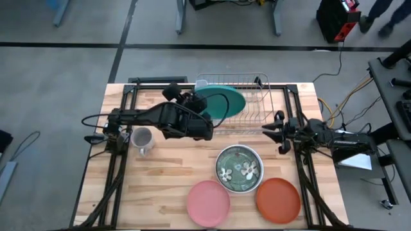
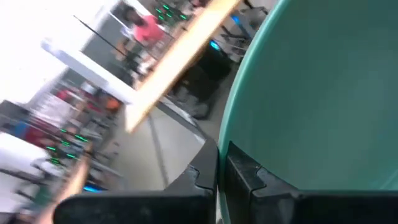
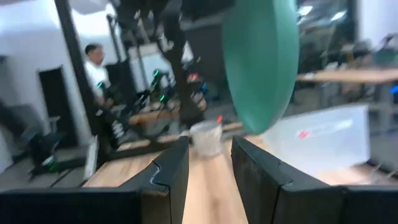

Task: Sort dishes
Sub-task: Put the green plate in the dish rack

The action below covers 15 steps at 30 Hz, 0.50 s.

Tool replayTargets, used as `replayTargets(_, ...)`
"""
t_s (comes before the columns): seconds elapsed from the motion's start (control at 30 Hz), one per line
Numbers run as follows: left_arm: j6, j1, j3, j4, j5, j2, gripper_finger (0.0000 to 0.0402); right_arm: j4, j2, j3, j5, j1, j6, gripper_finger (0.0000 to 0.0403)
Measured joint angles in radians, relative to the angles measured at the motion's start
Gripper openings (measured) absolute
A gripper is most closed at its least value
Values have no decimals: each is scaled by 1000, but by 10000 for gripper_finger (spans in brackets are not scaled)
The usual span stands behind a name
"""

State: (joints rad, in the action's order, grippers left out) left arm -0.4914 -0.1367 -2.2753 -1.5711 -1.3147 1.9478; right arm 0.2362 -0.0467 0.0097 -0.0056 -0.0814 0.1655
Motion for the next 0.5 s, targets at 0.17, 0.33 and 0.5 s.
replayTargets(0.17, -17, 27, 0, 0, -31, -20, 0, 95, 0, 1, 168, 0, -111, 102)
replayTargets(0.33, -48, 46, 0, 0, -35, -55, 0, 72, -21, 81, 301, -1, -190, 98)
replayTargets(0.5, -88, 79, 0, 0, -36, -77, 0, -14, -141, 220, 365, -16, -246, 103)
